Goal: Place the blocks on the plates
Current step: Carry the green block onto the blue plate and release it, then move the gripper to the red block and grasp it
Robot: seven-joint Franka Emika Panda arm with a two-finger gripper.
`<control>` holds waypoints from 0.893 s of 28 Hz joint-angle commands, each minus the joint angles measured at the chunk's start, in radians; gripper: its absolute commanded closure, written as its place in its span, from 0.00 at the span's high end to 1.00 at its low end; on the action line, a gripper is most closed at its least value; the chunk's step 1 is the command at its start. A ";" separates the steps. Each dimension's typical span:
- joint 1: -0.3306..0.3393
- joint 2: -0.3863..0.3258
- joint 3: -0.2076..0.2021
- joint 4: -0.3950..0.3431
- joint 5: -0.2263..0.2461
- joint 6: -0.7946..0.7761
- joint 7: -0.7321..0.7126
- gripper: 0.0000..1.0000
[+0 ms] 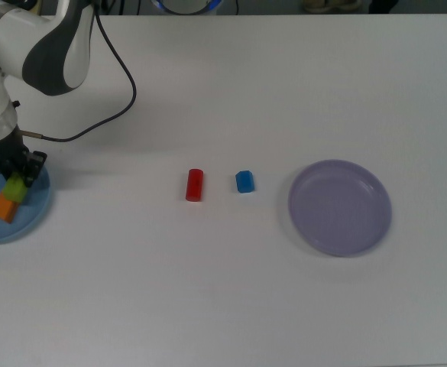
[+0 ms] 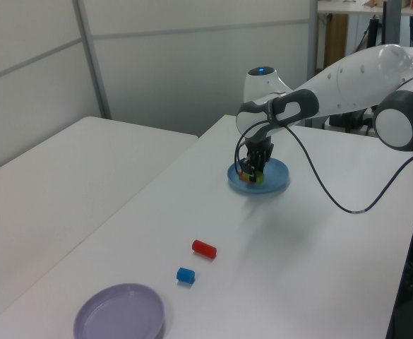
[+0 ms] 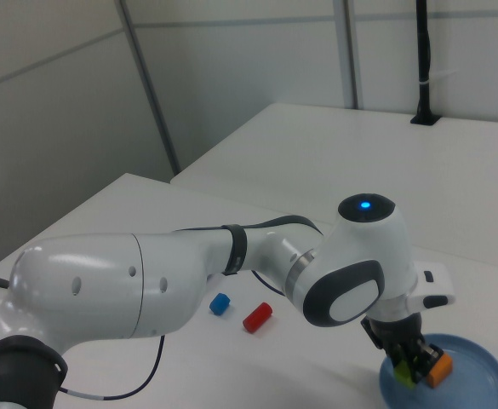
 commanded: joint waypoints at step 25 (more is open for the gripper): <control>0.372 -0.087 0.014 -0.053 0.059 -0.220 0.142 1.00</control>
